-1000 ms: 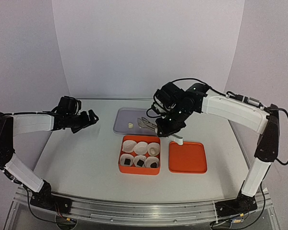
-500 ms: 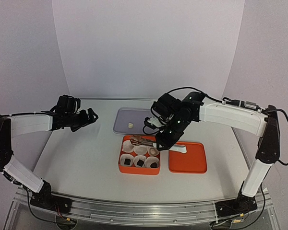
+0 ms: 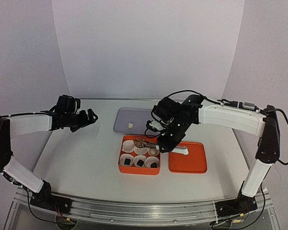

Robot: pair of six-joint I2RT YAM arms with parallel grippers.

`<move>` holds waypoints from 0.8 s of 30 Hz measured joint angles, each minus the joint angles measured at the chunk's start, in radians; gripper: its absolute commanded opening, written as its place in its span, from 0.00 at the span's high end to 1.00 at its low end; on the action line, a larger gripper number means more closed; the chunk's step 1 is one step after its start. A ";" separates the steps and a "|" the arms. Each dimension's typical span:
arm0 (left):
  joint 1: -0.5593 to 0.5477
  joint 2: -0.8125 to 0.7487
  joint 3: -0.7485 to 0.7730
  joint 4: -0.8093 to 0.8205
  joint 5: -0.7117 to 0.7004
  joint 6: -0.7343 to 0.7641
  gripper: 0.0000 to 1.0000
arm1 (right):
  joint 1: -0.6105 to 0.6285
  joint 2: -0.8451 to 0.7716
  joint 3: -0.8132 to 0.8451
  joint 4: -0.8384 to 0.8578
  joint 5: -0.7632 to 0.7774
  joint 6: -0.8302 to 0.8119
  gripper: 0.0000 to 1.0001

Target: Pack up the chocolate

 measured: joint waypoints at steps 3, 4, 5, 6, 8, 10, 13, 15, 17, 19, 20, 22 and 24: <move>0.000 0.000 0.000 -0.007 0.000 0.001 0.00 | 0.000 0.000 -0.004 0.001 0.003 -0.008 0.96; 0.000 0.000 0.000 -0.007 0.000 0.002 0.00 | 0.000 0.000 -0.005 0.000 0.004 -0.015 0.96; 0.000 0.000 0.000 -0.007 0.000 0.003 0.00 | 0.000 0.000 -0.006 0.000 0.005 -0.022 0.96; 0.000 0.000 0.000 -0.007 0.000 0.003 0.00 | 0.000 0.000 -0.007 0.000 0.006 -0.029 0.96; 0.000 0.000 0.000 -0.007 0.000 0.003 0.00 | 0.000 0.000 -0.007 0.000 0.008 -0.045 0.96; 0.000 0.000 0.000 -0.007 0.000 0.003 0.00 | 0.000 0.000 -0.007 0.000 0.012 -0.060 0.96; 0.000 0.000 0.000 -0.008 0.000 0.003 0.00 | 0.000 0.000 -0.008 0.000 0.019 -0.077 0.96; 0.000 0.000 0.000 -0.008 0.000 0.003 0.00 | 0.000 0.000 -0.009 0.000 0.026 -0.086 0.96; 0.000 0.000 0.000 -0.008 0.000 0.003 0.00 | 0.000 0.000 -0.010 -0.001 0.031 -0.096 0.96; 0.000 0.000 0.000 -0.008 0.000 0.003 0.00 | 0.000 0.000 -0.014 -0.001 0.035 -0.109 0.96; 0.000 0.000 0.000 -0.009 0.000 0.003 0.00 | 0.000 0.000 -0.016 -0.002 0.035 -0.116 0.96; 0.000 0.000 0.000 -0.009 0.000 0.003 0.00 | 0.000 0.000 -0.019 -0.002 0.036 -0.132 0.96; 0.000 0.000 0.000 -0.009 0.000 0.003 0.00 | -0.002 0.000 -0.020 -0.003 0.035 -0.146 0.96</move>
